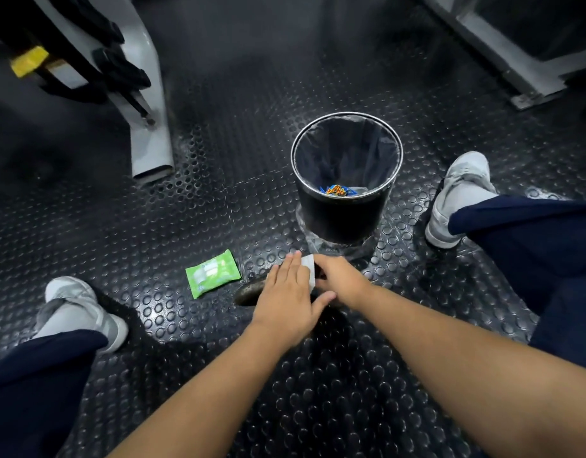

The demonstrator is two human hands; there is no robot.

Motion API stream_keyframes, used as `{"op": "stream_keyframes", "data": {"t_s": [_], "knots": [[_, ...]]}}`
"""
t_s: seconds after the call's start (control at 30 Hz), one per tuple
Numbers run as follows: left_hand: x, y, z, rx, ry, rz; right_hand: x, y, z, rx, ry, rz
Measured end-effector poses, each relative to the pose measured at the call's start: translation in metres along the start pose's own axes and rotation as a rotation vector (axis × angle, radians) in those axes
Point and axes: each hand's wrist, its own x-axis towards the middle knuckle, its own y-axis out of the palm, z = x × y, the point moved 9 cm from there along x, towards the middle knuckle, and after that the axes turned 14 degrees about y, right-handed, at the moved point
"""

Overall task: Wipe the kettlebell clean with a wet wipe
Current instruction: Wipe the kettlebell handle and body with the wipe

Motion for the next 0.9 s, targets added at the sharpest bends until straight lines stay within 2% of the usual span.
{"op": "stream_keyframes", "data": {"t_s": [0.1, 0.27, 0.4, 0.57, 0.7, 0.8, 0.9], "knots": [[0.009, -0.001, 0.001, -0.021, -0.012, -0.023, -0.001, 0.000, 0.001, 0.020, -0.005, -0.001], [0.012, 0.001, 0.004, 0.083, -0.004, -0.005, 0.001, -0.002, 0.005, -0.035, -0.044, -0.039], [0.003, 0.003, 0.013, 0.175, -0.003, -0.060, 0.007, 0.002, -0.004, -0.061, 0.012, -0.039], [-0.019, 0.003, 0.036, 0.176, -0.079, -0.127, 0.011, 0.003, -0.008, -0.071, 0.028, -0.049], [-0.016, 0.004, 0.031, 0.168, -0.136, -0.113, 0.010, 0.004, -0.011, -0.078, 0.036, -0.075], [-0.003, 0.004, 0.013, 0.187, -0.083, -0.104, 0.009, 0.004, -0.009, -0.110, 0.030, -0.069], [0.011, 0.011, -0.001, 0.203, 0.057, -0.046, 0.005, -0.001, 0.000, -0.093, -0.017, -0.045]]}}
